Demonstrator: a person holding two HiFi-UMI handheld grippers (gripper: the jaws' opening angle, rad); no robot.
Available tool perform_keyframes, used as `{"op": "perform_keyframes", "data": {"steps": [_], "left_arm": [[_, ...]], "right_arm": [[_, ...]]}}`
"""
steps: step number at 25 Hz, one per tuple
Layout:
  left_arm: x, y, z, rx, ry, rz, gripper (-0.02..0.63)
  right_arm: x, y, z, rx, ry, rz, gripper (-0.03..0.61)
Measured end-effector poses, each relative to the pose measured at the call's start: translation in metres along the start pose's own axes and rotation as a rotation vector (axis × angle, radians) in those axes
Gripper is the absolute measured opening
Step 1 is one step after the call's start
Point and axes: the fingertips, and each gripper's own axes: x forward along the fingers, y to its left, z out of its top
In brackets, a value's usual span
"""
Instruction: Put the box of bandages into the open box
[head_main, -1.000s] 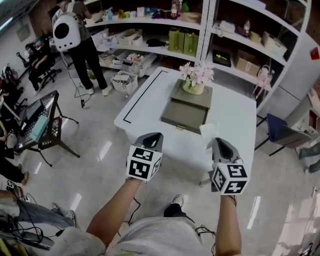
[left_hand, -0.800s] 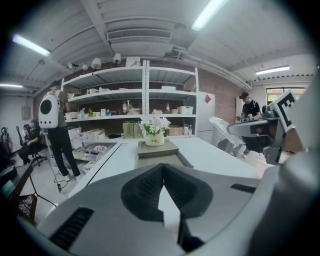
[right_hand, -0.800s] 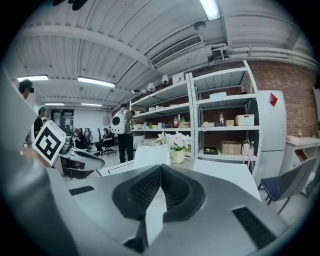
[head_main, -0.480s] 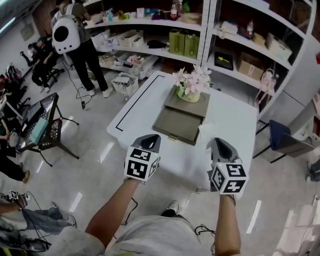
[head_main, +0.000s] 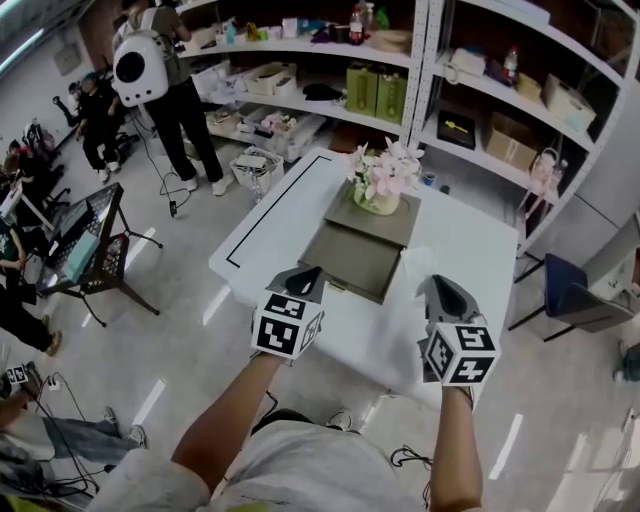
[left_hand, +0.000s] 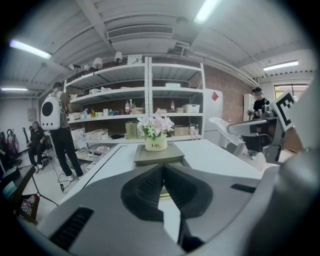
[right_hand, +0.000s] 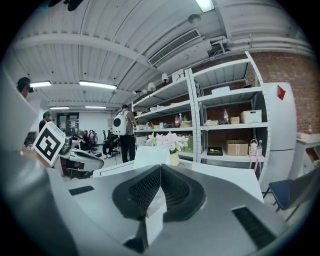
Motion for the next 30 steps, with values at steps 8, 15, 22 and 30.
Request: {"op": "perform_keyframes", "data": {"steps": [8,15,22,30], "left_arm": [[0.011,0.011,0.003,-0.011,0.004,0.025,0.003],[0.036,0.030,0.007,-0.005,-0.001,0.000,0.003],[0.070,0.059,0.016,0.001,-0.002,-0.048,0.003],[0.108,0.083,0.019,0.015,0.012,-0.115,0.003]], "right_arm": [[0.018,-0.005,-0.002,-0.011,0.016,0.027,0.006],[0.049,-0.005,-0.003,-0.036,0.045,0.030,0.006],[0.089,0.000,-0.003,-0.072,0.103,0.039,0.006],[0.128,0.006,-0.004,-0.103,0.154,0.039,0.006]]}}
